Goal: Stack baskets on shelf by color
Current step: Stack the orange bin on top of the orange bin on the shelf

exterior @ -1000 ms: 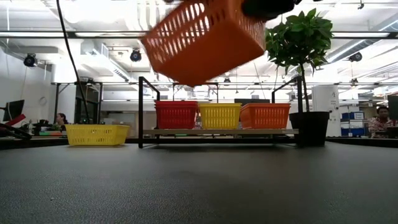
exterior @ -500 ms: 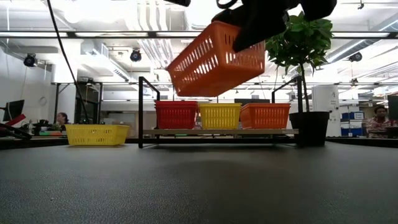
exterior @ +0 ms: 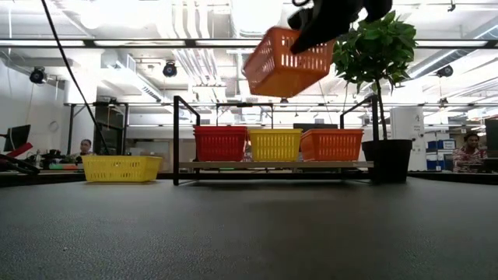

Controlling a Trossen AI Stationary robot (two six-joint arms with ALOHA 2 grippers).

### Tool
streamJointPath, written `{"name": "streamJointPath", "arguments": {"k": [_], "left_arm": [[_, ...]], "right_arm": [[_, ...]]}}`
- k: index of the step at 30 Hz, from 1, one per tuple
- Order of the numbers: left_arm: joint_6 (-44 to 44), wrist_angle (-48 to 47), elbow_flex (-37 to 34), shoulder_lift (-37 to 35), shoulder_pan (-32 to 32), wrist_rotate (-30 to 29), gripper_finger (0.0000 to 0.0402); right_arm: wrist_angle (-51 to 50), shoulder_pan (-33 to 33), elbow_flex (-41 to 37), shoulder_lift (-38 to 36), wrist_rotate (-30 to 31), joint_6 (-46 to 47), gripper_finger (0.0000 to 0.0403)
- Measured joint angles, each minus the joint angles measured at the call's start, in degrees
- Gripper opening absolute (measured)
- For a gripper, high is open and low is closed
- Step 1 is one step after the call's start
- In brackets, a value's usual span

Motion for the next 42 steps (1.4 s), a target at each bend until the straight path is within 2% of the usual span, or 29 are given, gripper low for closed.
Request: {"name": "streamJointPath", "arguments": {"k": [12,20,27,42], "left_arm": [[3.93,0.38,-0.95,-1.79,0.02,0.00,0.0164],[6.54,0.48,-0.95,-1.95,0.02,0.00,0.0164],[7.50,0.46,-0.95,-1.99,0.02,0.01,0.0164],[7.50,0.46,-0.97,-1.99,0.00,0.02,0.0164]], "right_arm": [[5.81,-15.39,-11.04,-7.00,-0.21,-1.19,0.0008],[9.66,-21.85,-17.44,-8.59,-2.85,-4.23,0.0008],[11.93,-24.96,-20.26,-10.77,-3.13,-4.19,0.0008],[9.79,-27.31,-20.37,-10.99,-3.12,-6.15,0.0008]]}}
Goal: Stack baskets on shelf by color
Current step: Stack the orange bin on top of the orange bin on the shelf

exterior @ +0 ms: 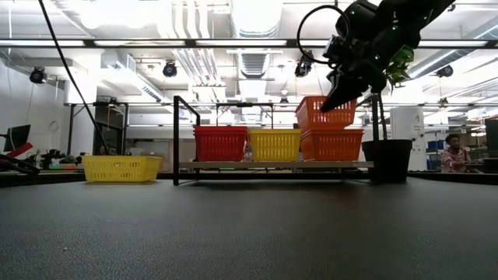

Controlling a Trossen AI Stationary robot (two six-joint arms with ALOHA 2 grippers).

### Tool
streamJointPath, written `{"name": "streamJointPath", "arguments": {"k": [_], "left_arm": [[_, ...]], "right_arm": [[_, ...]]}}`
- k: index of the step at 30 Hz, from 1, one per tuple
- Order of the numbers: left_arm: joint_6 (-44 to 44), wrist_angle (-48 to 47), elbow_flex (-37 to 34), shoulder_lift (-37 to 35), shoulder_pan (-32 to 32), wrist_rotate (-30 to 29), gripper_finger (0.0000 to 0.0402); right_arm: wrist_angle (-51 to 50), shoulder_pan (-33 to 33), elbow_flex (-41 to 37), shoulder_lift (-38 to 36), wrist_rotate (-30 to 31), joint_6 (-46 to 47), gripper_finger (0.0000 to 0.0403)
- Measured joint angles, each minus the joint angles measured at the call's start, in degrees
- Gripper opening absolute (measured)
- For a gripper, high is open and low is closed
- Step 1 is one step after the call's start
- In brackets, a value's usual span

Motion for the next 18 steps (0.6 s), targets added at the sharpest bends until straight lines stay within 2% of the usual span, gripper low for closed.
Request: {"name": "streamJointPath", "arguments": {"k": [13,18], "left_arm": [[-0.05,0.02,-0.02,-0.02,0.00,0.00,0.0164],[-0.07,0.02,-0.02,-0.02,0.01,0.00,0.0164]], "right_arm": [[-0.81,-0.71,-0.31,0.04,0.19,-0.70,0.0009],[-0.71,-0.71,-1.79,0.04,4.58,-0.99,0.0009]]}}
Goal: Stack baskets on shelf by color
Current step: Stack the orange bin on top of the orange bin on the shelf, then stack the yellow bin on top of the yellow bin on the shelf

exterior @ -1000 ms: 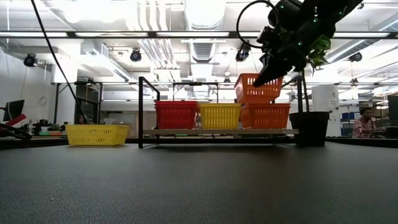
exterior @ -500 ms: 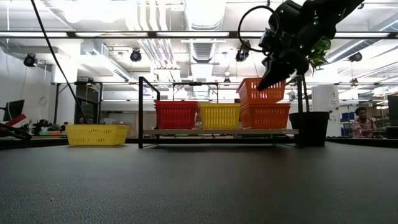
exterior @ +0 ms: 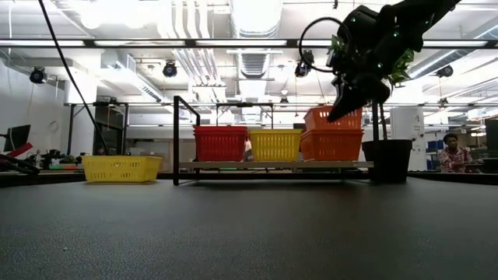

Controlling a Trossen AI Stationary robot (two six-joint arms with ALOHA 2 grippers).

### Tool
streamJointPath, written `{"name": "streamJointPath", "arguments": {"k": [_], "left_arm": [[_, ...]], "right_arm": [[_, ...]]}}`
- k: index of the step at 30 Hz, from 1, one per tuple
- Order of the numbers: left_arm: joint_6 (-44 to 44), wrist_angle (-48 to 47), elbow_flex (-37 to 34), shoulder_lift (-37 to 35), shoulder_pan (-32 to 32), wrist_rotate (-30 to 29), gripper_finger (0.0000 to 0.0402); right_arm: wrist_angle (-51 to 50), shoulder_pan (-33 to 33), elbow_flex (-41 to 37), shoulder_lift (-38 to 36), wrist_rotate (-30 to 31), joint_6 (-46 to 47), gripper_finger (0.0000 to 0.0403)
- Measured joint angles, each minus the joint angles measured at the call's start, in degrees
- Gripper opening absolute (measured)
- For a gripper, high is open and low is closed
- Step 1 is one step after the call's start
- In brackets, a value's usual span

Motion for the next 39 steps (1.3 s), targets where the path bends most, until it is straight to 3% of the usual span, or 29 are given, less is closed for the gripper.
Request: {"name": "streamJointPath", "arguments": {"k": [11,27,32,39], "left_arm": [[-0.02,0.00,-0.04,0.00,-0.02,0.02,0.0164],[-0.07,0.01,-0.04,0.00,-0.01,0.02,0.0164],[-0.07,0.00,-0.04,0.00,-0.02,0.02,0.0164],[-0.07,0.00,-0.04,0.00,0.14,-0.10,0.0164]], "right_arm": [[0.40,0.02,-0.88,0.04,0.96,1.01,0.0013],[2.85,0.02,-0.90,-0.07,1.14,3.04,0.0125],[2.78,0.02,-0.77,-0.08,1.11,4.10,0.0119],[-0.39,2.10,2.21,-0.40,-0.16,6.57,0.0080]]}}
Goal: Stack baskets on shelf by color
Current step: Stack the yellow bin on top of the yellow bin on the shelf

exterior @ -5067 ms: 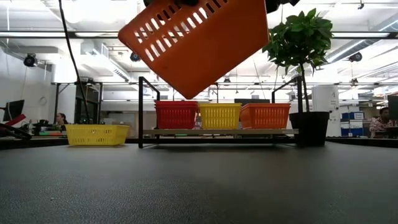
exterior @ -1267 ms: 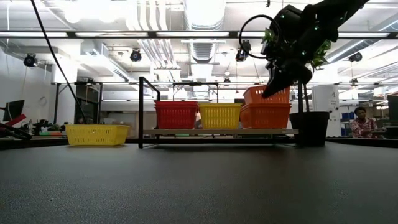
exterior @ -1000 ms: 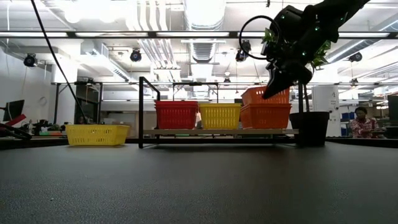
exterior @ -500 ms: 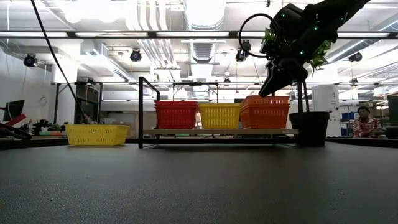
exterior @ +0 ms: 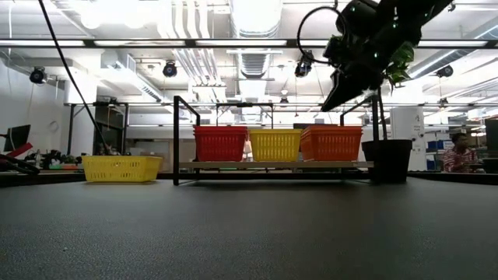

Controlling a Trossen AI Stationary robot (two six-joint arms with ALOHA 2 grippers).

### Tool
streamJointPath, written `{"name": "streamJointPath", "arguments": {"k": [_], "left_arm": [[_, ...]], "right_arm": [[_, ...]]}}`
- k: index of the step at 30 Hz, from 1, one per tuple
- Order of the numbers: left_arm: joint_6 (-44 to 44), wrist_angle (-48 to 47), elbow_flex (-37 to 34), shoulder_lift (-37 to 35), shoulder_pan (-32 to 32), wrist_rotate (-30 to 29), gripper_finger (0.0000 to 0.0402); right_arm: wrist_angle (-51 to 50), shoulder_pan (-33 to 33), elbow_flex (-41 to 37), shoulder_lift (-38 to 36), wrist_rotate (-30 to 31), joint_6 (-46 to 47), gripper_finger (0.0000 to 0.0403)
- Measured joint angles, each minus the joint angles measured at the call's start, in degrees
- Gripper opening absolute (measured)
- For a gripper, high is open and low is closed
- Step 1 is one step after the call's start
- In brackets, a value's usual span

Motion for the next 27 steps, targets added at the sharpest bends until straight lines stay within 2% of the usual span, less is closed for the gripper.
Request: {"name": "streamJointPath", "arguments": {"k": [3,8,11,14,16,20,22,24,27], "left_arm": [[-1.02,0.02,-0.24,0.00,0.49,-2.15,0.0164],[-3.70,-0.18,-1.65,-0.02,4.11,-9.62,0.0164],[-6.17,-2.83,-1.86,-0.02,8.42,-10.34,0.0164],[-7.56,-9.51,-1.46,-0.20,14.19,-9.68,0.0164],[-7.41,-15.19,-0.56,-0.48,18.74,-6.28,0.0164],[-3.61,-28.06,0.83,-1.39,29.57,10.32,0.0164],[-2.65,-33.29,0.82,-1.62,35.34,16.39,0.0164],[-2.57,-37.50,0.13,-1.85,40.74,19.17,0.0164],[-2.86,-41.87,-1.78,-1.79,46.78,19.66,0.0164]], "right_arm": [[-2.41,2.36,1.66,-0.70,-1.90,1.52,0.0059],[-4.76,8.81,2.60,-3.80,-1.89,3.36,0.0028],[-4.88,13.18,2.38,-6.27,-1.92,6.21,0.0016],[-4.93,17.62,1.70,-8.16,-1.94,9.55,0.0010],[-5.03,20.49,1.40,-8.71,-1.89,11.72,0.0009],[-4.55,25.06,1.22,-8.56,-1.56,16.99,0.0009],[-3.21,26.80,1.18,-7.85,-0.75,18.67,0.0009],[-2.37,27.94,1.15,-7.36,0.13,18.52,0.0009],[-1.54,28.83,1.14,-7.09,0.05,16.60,0.0009]]}}
